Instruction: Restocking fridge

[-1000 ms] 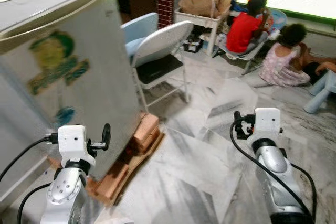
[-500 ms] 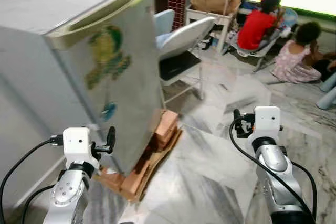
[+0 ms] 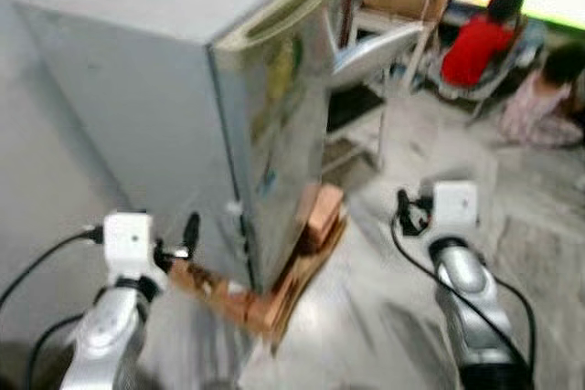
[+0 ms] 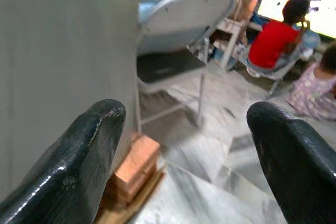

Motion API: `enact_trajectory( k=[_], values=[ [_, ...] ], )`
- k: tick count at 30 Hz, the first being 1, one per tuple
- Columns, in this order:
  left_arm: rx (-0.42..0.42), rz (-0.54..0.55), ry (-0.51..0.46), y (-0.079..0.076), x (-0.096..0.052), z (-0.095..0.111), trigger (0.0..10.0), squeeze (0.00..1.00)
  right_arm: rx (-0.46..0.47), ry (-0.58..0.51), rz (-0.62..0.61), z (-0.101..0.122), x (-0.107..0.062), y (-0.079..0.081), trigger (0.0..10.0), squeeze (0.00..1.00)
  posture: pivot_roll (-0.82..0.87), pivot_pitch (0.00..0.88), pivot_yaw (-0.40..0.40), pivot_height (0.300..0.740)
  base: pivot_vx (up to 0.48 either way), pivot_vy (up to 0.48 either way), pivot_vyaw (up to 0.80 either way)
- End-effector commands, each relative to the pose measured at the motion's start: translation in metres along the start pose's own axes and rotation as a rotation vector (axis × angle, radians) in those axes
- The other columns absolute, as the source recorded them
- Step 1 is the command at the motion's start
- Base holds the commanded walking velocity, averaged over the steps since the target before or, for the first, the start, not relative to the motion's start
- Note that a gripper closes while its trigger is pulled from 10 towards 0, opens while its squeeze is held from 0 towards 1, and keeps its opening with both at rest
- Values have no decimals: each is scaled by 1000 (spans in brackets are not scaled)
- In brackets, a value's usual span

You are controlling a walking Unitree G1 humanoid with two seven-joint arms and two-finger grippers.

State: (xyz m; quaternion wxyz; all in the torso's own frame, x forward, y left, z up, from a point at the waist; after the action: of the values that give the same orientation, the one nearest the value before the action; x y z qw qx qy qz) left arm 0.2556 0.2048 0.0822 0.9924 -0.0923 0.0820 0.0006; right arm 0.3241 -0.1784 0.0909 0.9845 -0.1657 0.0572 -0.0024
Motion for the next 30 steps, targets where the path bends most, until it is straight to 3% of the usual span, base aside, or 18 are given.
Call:
enact_trajectory(
  k=[1, 17, 23, 30],
  values=[
    [-12, -33, 0, -10, 2, 0, 10000, 0, -3, 22, -34, -6, -1, -12, 10000, 0, -9, 16, -7, 740, 0, 0, -800],
    [-42, -73, 33, -14, -2, -6, 10000, 0, -9, 40, -8, -10, -2, -5, 10000, 0, -7, 27, -10, 740, 0, 0, -800],
    [-55, -79, 25, -15, 5, -4, 10000, 0, -9, 49, 1, -12, -3, -5, 10000, 0, -4, 28, -18, 740, 0, 0, -800],
    [-61, -109, 18, -18, 25, 0, 10000, 0, -38, 100, 46, -24, -6, 0, 10000, 0, -11, 35, -30, 740, 0, 0, -800]
  ],
)
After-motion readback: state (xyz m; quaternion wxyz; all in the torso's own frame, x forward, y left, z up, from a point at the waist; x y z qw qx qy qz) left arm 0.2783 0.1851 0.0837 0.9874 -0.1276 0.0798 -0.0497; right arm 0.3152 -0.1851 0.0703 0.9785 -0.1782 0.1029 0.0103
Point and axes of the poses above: a point about 5 cm out from each wrist's last joint towards the gripper, its own x axis pointing out of the wrist towards the gripper, its own z axis along the axis of the wrist's last joint, y = z × x, the point moved 4 cm from there along x, pointing out of the wrist towards the gripper, and after that the axes turned 12 degrees about -x, right-handed, at the moved point
